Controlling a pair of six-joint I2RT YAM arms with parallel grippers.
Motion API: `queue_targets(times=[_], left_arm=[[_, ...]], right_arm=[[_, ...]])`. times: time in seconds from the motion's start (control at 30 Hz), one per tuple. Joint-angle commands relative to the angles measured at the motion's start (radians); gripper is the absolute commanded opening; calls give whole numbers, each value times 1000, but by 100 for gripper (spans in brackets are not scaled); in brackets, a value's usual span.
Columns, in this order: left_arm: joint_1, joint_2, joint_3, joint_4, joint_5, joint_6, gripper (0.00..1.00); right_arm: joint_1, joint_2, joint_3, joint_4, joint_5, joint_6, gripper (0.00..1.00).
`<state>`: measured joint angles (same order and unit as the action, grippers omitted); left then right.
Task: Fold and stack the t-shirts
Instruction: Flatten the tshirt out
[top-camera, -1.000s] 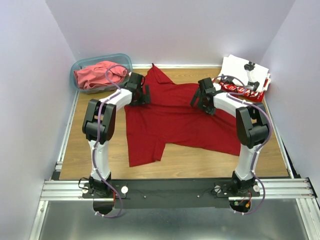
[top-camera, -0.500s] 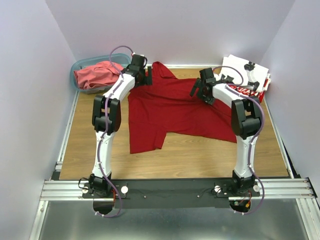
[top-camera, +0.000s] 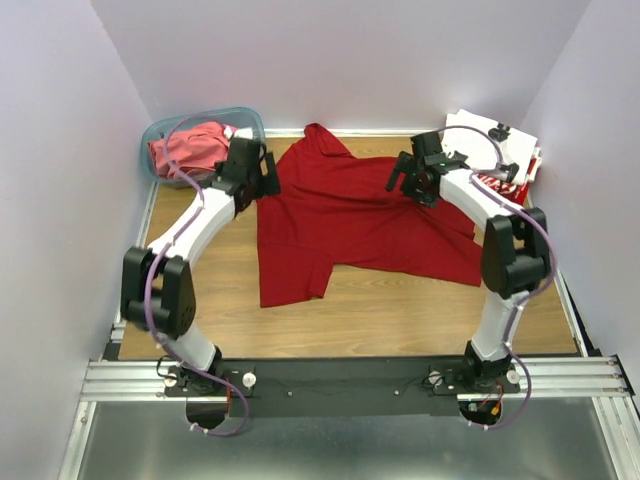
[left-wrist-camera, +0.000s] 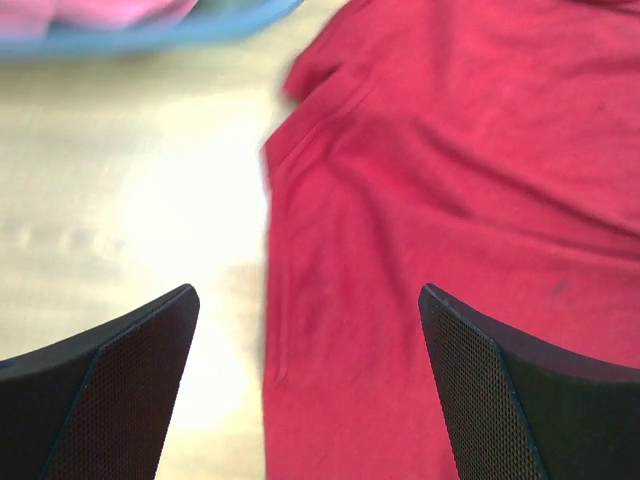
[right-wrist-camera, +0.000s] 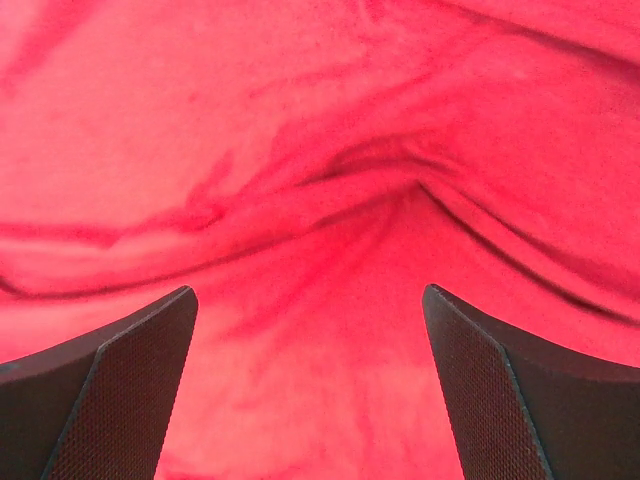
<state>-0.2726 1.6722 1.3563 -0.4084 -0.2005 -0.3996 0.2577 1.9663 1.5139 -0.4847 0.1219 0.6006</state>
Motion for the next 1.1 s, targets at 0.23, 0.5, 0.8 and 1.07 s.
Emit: queue_targets(times=[0.23, 0.5, 0.8, 1.07], left_arm=[[-139, -318, -451, -125, -195, -370, 98], [-142, -482, -635, -47, 25, -375, 93], [-157, -514, -766, -29, 234, -378, 88], [-171, -546, -778, -171, 144, -487, 86]], right_arm=[[-104, -286, -302, -29, -28, 28, 100], [-179, -432, -435, -29, -39, 38, 100], [-201, -540, -504, -29, -51, 44, 100], [-204, -600, -541, -28, -60, 44, 100]])
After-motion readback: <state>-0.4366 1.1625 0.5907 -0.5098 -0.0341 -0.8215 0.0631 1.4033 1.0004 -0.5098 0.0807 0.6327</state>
